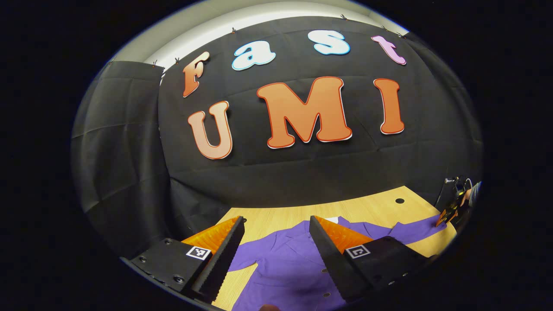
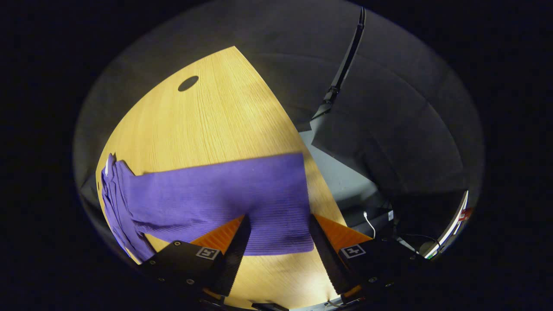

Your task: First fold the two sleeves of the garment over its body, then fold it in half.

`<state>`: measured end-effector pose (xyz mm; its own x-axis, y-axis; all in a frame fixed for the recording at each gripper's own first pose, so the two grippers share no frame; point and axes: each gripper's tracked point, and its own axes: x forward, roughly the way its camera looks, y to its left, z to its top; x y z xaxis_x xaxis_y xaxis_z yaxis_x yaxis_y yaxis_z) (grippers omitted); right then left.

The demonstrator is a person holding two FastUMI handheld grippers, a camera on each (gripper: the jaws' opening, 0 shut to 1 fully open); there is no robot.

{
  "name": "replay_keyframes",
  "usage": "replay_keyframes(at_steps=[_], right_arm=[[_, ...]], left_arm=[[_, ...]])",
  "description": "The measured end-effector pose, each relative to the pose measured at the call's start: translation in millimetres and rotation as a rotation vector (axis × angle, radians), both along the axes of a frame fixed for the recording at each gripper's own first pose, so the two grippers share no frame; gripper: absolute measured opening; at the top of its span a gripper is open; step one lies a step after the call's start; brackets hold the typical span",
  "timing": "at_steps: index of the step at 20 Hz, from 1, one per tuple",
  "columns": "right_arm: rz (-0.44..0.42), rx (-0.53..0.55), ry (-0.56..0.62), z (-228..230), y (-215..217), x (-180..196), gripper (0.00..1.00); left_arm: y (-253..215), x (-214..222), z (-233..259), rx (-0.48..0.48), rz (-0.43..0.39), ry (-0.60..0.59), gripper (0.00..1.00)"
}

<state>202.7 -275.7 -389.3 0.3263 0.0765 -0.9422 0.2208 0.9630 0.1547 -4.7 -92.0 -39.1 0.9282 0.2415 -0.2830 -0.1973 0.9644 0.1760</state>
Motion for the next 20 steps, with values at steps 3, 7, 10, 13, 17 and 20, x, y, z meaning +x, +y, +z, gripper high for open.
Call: replay_keyframes(at_steps=[3, 7, 10, 13, 17, 20], right_arm=[[-0.005, -0.034, 0.023, -2, -6, -4, 0.66], [0.056, -0.041, -0.015, -1, 3, -2, 0.41], [-0.009, -0.001, -0.018, 1, 11, -2, 0.05], [0.018, -0.001, -0.068, 22, 22, -4, 0.03], [0.015, 0.019, -0.146, 66, 50, -4, 0.03], [0.018, 0.002, -0.194, 94, 68, -5, 0.03]], left_arm=[[-6, 1, -10, -0.013, -0.004, 0.027, 0.97], [-15, 2, -16, -0.015, -0.023, 0.039, 0.97], [-17, 1, -19, -0.004, -0.046, 0.047, 1.0], [-10, 0, -15, 0.001, -0.061, 0.034, 1.0], [8, -3, -23, -0.024, -0.083, 0.03, 0.98], [32, 3, -25, -0.027, -0.105, 0.027, 0.98]])
